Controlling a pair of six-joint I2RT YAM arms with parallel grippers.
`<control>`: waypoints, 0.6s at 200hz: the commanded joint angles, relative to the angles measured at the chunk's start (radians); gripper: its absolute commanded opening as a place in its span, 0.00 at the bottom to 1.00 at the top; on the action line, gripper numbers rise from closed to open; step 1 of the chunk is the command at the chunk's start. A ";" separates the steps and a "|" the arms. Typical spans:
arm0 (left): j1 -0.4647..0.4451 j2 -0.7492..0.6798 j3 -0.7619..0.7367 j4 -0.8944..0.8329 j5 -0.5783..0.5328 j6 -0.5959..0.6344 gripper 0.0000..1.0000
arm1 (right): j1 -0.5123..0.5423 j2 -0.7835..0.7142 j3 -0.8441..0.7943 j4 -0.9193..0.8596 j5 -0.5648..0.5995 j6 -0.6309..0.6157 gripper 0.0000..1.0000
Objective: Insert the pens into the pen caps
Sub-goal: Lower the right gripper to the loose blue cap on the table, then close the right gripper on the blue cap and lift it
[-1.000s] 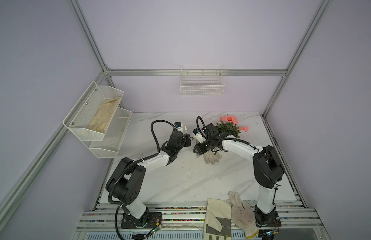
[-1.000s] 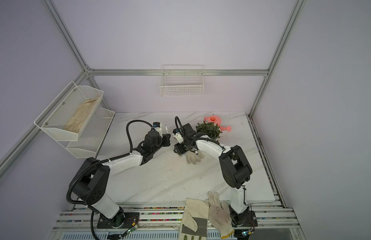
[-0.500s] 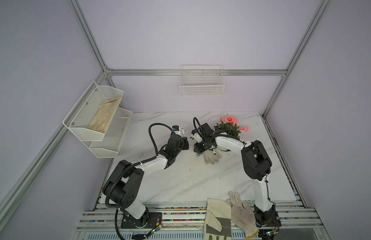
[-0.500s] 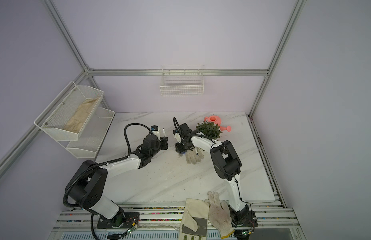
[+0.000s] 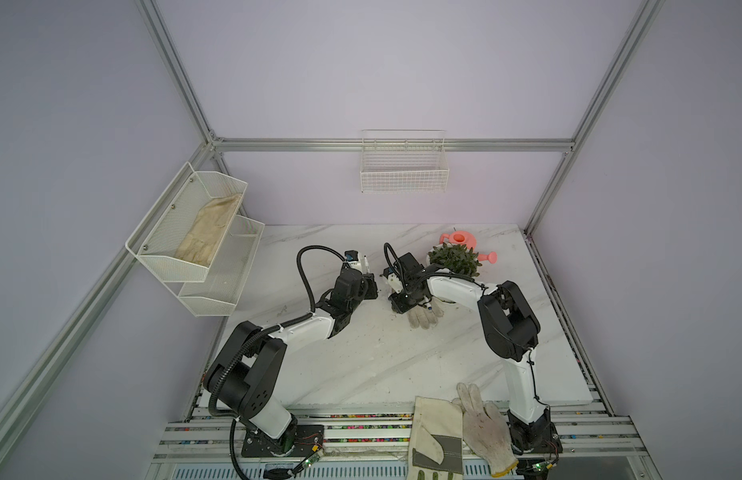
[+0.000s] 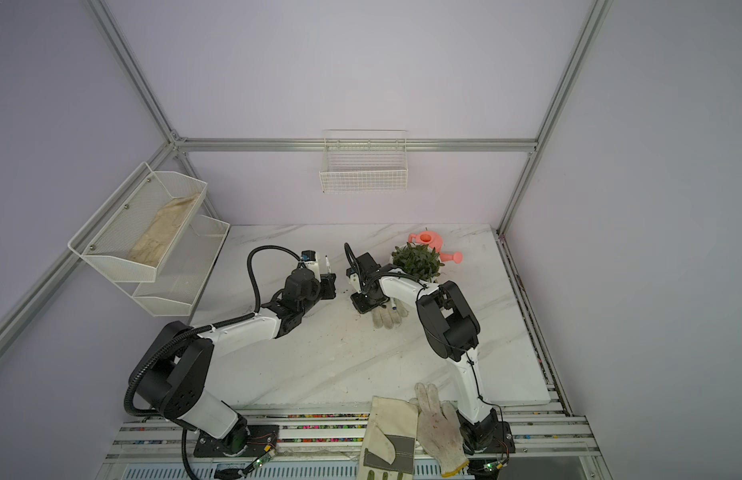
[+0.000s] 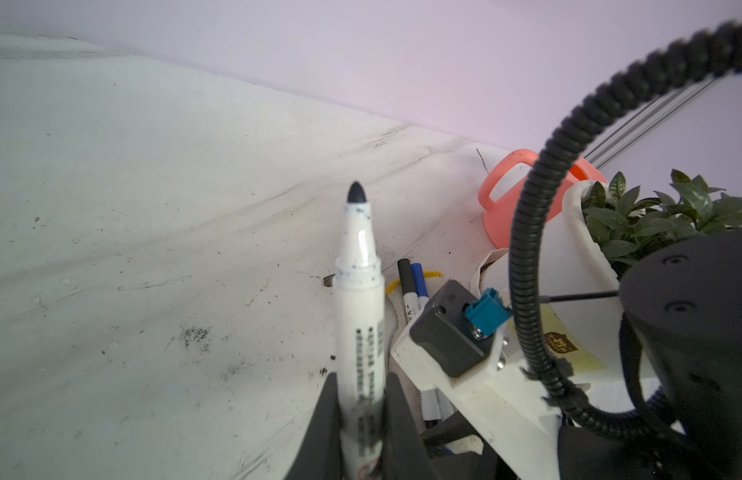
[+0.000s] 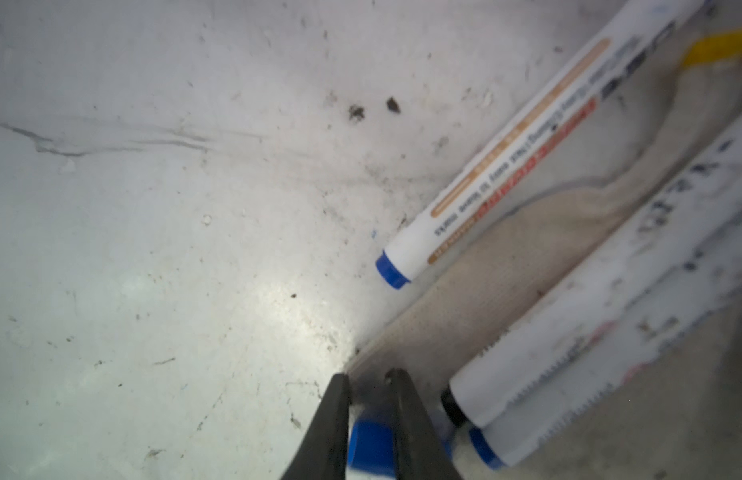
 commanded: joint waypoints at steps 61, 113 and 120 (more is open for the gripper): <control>-0.002 0.032 0.036 0.017 0.039 0.000 0.00 | 0.005 -0.135 -0.114 -0.114 0.244 0.000 0.21; -0.002 0.031 0.038 0.016 0.053 -0.008 0.00 | 0.005 -0.177 -0.145 -0.113 0.181 0.014 0.25; -0.003 0.031 0.037 0.016 0.056 -0.009 0.00 | 0.005 -0.180 -0.148 -0.113 0.162 0.015 0.27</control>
